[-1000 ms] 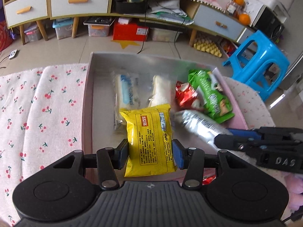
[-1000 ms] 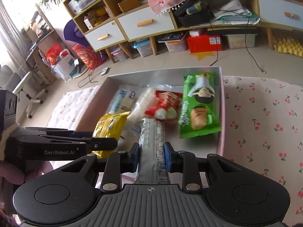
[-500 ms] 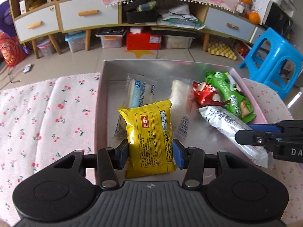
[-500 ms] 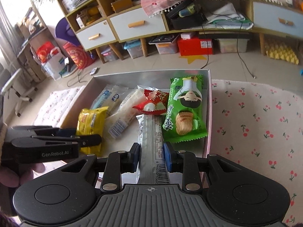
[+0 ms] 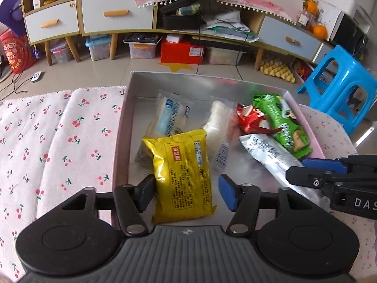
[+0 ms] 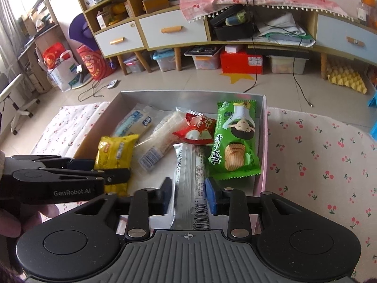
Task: Organize snacks
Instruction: 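Lower both snacks into the pink box and open both tools, then move both tools back over the remaining snacks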
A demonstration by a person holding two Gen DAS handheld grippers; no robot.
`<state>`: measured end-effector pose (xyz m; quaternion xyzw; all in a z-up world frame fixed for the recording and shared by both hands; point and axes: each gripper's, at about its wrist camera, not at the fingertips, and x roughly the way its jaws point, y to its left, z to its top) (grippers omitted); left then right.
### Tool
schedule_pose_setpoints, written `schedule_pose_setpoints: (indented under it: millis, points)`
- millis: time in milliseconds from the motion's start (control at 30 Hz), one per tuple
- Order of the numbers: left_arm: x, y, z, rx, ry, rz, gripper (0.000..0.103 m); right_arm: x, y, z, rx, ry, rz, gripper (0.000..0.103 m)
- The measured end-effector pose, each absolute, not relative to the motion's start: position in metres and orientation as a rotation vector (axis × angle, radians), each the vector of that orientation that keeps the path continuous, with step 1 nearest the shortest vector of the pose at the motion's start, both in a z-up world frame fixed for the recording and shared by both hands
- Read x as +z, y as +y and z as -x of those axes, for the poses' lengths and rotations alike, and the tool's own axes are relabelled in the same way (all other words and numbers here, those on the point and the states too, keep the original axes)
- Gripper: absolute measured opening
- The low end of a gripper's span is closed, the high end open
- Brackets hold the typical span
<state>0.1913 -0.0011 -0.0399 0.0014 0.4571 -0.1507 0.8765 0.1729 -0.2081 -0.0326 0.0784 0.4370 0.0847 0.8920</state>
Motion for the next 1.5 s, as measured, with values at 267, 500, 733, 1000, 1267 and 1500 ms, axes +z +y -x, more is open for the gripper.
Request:
schedule_pose_setpoints:
  millis: [267,500,733,1000,1267,1500]
  points:
    - [-0.025,-0.005,-0.169,-0.361,0.939,0.009,0.082,-0.013,-0.204,-0.156,0.170,0.912,-0.196,0.067]
    - [-0.011,0.000,-0.145,-0.358,0.946,0.007,0.095,0.007,-0.211,-0.127,0.139,0.904,-0.313,0.079]
    - [0.004,0.008,-0.114,-0.341,0.918,0.025,0.102,0.023,-0.217,-0.098,0.087,0.899,-0.365,0.087]
    - [0.006,0.009,-0.086,-0.311,0.950,-0.022,0.103,0.020,-0.220,-0.064,0.025,0.959,-0.438,0.087]
    - [-0.007,0.019,-0.059,-0.307,0.947,0.040,0.103,0.007,-0.218,-0.036,-0.021,0.920,-0.415,0.087]
    - [-0.028,0.026,-0.048,-0.261,0.956,0.032,0.102,-0.009,-0.222,-0.016,-0.063,0.919,-0.322,0.087]
